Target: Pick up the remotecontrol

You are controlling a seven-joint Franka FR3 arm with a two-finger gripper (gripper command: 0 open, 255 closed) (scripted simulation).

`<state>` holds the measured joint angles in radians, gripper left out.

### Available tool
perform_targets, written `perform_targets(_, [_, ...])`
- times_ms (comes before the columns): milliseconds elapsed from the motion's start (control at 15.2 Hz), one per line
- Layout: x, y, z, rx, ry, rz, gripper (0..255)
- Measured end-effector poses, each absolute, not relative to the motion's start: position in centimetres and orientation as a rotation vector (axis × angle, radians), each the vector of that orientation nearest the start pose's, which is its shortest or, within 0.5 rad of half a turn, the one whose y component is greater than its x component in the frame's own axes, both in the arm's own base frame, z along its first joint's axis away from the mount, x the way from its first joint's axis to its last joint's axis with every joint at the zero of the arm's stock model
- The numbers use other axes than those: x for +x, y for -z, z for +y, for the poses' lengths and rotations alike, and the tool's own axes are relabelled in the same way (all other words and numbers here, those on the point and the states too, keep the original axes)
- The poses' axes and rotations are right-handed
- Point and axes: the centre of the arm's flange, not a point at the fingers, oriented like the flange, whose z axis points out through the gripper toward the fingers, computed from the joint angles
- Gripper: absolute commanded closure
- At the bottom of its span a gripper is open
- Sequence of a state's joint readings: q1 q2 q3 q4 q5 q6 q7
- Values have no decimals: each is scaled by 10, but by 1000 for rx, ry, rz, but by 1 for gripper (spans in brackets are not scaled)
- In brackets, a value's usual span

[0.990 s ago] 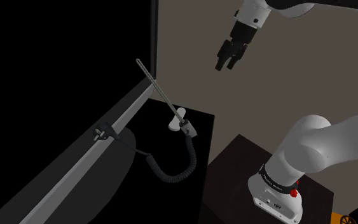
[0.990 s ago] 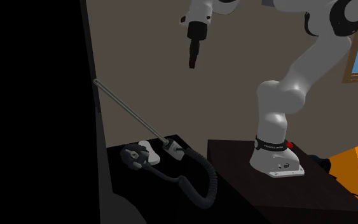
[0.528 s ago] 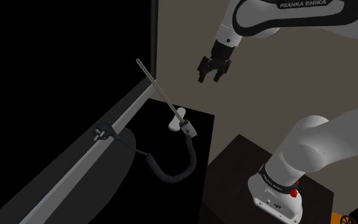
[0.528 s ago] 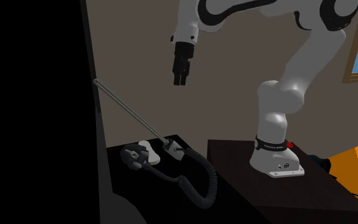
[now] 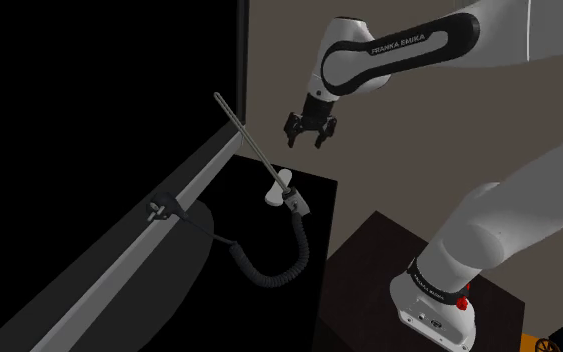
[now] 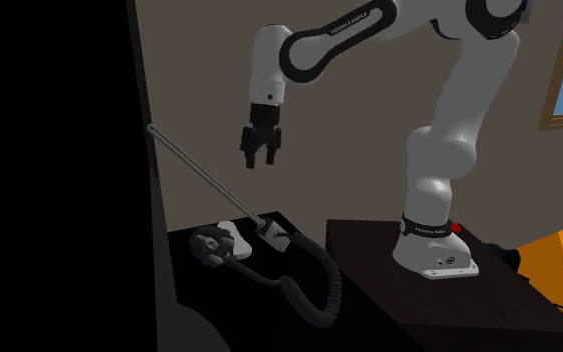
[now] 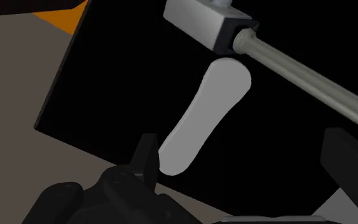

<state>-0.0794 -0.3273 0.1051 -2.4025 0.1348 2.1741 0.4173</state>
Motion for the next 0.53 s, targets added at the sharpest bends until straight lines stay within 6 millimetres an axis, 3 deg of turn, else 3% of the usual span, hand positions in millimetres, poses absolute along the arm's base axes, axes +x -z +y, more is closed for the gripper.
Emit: perform_targets(528, [505,-357,15,-2888,66,1066,0])
